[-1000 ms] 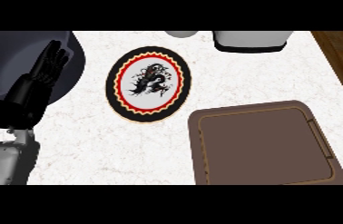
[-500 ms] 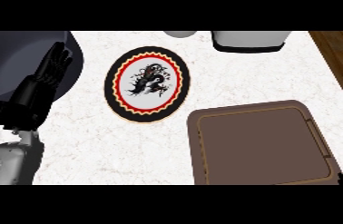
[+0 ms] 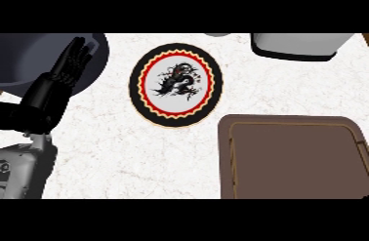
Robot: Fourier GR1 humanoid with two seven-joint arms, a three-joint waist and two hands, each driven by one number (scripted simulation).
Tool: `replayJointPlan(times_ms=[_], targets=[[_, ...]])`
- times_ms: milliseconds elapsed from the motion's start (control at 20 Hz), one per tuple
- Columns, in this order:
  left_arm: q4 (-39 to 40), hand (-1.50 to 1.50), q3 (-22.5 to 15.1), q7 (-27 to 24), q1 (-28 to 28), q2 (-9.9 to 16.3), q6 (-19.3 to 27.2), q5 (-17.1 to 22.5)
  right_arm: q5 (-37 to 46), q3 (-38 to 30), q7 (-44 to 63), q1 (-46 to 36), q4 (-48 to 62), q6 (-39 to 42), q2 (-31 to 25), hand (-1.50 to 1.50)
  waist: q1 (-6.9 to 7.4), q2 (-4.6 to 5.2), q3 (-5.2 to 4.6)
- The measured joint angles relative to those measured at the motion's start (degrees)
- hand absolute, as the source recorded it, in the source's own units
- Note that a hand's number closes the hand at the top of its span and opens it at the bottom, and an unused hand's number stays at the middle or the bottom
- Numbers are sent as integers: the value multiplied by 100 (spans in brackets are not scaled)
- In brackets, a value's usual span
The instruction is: Pick the bell pepper from the tray and place it in the plate
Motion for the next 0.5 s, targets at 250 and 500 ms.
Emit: replayJointPlan(times_ms=[250, 500], targets=[[-25, 0, -273, -1, -295, -120, -171, 34, 878, 136, 662, -1271, 134, 306, -1092, 150, 734, 161, -17], [70, 0, -493, 42, -551, -286, -210, 8, 1282, 431, 1149, -2798, 682, 846, -1646, 150, 997, 169, 14]])
